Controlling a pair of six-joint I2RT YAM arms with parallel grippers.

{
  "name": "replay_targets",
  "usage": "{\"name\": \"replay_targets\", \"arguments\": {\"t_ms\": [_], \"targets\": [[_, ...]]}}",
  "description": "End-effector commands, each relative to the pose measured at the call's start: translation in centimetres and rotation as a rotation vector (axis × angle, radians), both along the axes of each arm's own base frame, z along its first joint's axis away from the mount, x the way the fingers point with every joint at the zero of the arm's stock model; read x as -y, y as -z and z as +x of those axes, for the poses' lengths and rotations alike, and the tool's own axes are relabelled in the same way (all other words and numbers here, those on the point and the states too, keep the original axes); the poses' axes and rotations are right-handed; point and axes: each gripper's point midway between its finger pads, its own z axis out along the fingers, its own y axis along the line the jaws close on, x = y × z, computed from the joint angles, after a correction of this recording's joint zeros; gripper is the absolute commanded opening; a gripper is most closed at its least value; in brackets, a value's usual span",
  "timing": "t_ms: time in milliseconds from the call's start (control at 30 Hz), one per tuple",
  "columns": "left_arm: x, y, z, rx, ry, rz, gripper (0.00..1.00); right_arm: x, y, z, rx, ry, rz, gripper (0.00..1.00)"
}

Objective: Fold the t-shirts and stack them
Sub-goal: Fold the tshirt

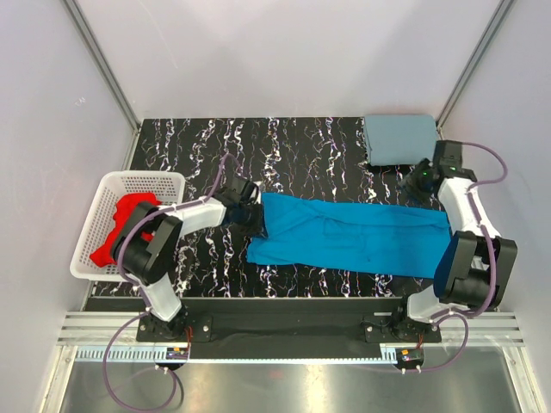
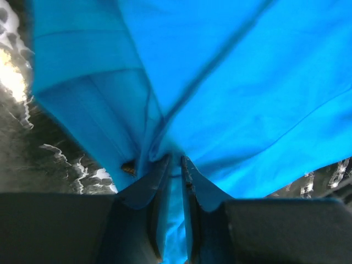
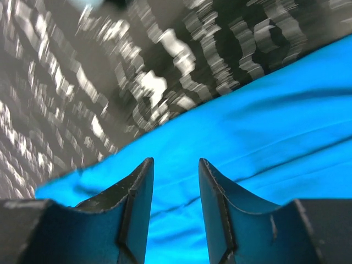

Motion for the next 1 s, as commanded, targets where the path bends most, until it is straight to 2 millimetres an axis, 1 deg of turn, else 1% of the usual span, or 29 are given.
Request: {"name": "replay_targets", "arguments": {"t_ms": [0, 33, 67, 100, 167, 200, 233, 267, 300, 367, 467, 533, 567, 600, 633, 667, 700, 733, 767, 800, 833, 867, 933, 967], "targets": [[-4.0, 2.1, 0.4, -0.026, -0.14, 0.173, 0.21, -4.2, -1.1, -0.8, 0.012, -0.127, 0.01, 0.46], [-4.7, 2.2, 0.5, -0.036, -0.169, 0.169, 0.22, -4.8, -0.6, -1.1, -0.002, -0.139, 0.005, 0.46], [-4.7, 2.2, 0.8, -0.038, -0.2, 0.144, 0.23, -5.9, -0.1, -1.3, -0.014, -0.168, 0.001, 0.47], [-5.2, 2.4, 0.4, -0.053, -0.219, 0.131, 0.23, -6.5, 0.7, -1.8, -0.035, -0.174, 0.006, 0.47], [-5.9, 2.6, 0.6, -0.08, -0.267, 0.093, 0.23, -7.7, 1.4, -2.0, -0.041, -0.202, 0.014, 0.48], [-6.4, 3.0, 0.3, -0.102, -0.284, 0.095, 0.23, -8.6, 1.9, -2.4, -0.054, -0.231, 0.012, 0.48], [-7.1, 3.2, 0.4, -0.105, -0.303, 0.109, 0.23, -8.6, 2.2, -2.5, -0.062, -0.229, 0.009, 0.48], [-7.7, 3.4, 0.1, -0.112, -0.31, 0.128, 0.23, -9.6, 2.7, -2.8, -0.077, -0.257, 0.009, 0.48], [-8.3, 3.5, -0.1, -0.11, -0.321, 0.144, 0.23, -10.1, 3.1, -3.1, -0.086, -0.276, 0.012, 0.48], [-9.4, 3.6, -0.3, -0.105, -0.353, 0.178, 0.23, -10.5, 3.7, -2.9, -0.086, -0.286, 0.016, 0.48], [-10.9, 3.1, -0.7, -0.081, -0.376, 0.231, 0.23, -11.3, 4.9, -2.8, -0.102, -0.3, 0.036, 0.49], [-12.2, 2.3, -0.4, -0.037, -0.41, 0.284, 0.23, -12.0, 5.4, -2.7, -0.11, -0.321, 0.04, 0.49], [-12.7, 2.1, -0.6, -0.033, -0.42, 0.301, 0.23, -12.2, 6.0, -2.8, -0.13, -0.327, 0.039, 0.49], [-13.2, 1.2, -0.3, -0.004, -0.444, 0.302, 0.25, -12.3, 5.8, -2.6, -0.133, -0.333, 0.033, 0.49], [-13.3, 0.6, -0.2, 0.009, -0.456, 0.293, 0.28, -12.3, 6.1, -2.6, -0.152, -0.333, 0.025, 0.49], [-13.3, 0.0, 0.1, 0.024, -0.468, 0.277, 0.31, -11.7, 6.1, -2.5, -0.167, -0.315, -0.007, 0.49], [-13.0, -1.4, 0.8, 0.063, -0.475, 0.245, 0.34, -11.2, 5.4, -1.8, -0.163, -0.289, -0.03, 0.49], [-12.3, -2.3, 1.3, 0.079, -0.462, 0.206, 0.41, -10.7, 5.3, -2.4, -0.198, -0.273, -0.05, 0.5], [-11.6, -4.1, 2.4, 0.124, -0.433, 0.175, 0.45, -10.0, 4.3, -1.5, -0.184, -0.233, -0.075, 0.5], [-11.2, -5.4, 3.2, 0.164, -0.41, 0.149, 0.46, -9.3, 3.9, -1.4, -0.188, -0.199, -0.101, 0.51], [-9.8, -6.5, 3.5, 0.181, -0.347, 0.089, 0.49, -8.7, 3.6, -1.8, -0.215, -0.17, -0.099, 0.51], [-9.1, -8.1, 4.7, 0.244, -0.298, 0.06, 0.55, -8.0, 3.1, -1.7, -0.213, -0.135, -0.081, 0.51], [-8.9, -9.1, 5.8, 0.282, -0.267, 0.06, 0.56, -7.2, 2.0, -1.5, -0.205, -0.074, -0.037, 0.51], [-8.3, -10.1, 6.7, 0.327, -0.207, 0.051, 0.56, -7.2, 1.8, -1.6, -0.205, -0.063, -0.023, 0.51]]}}
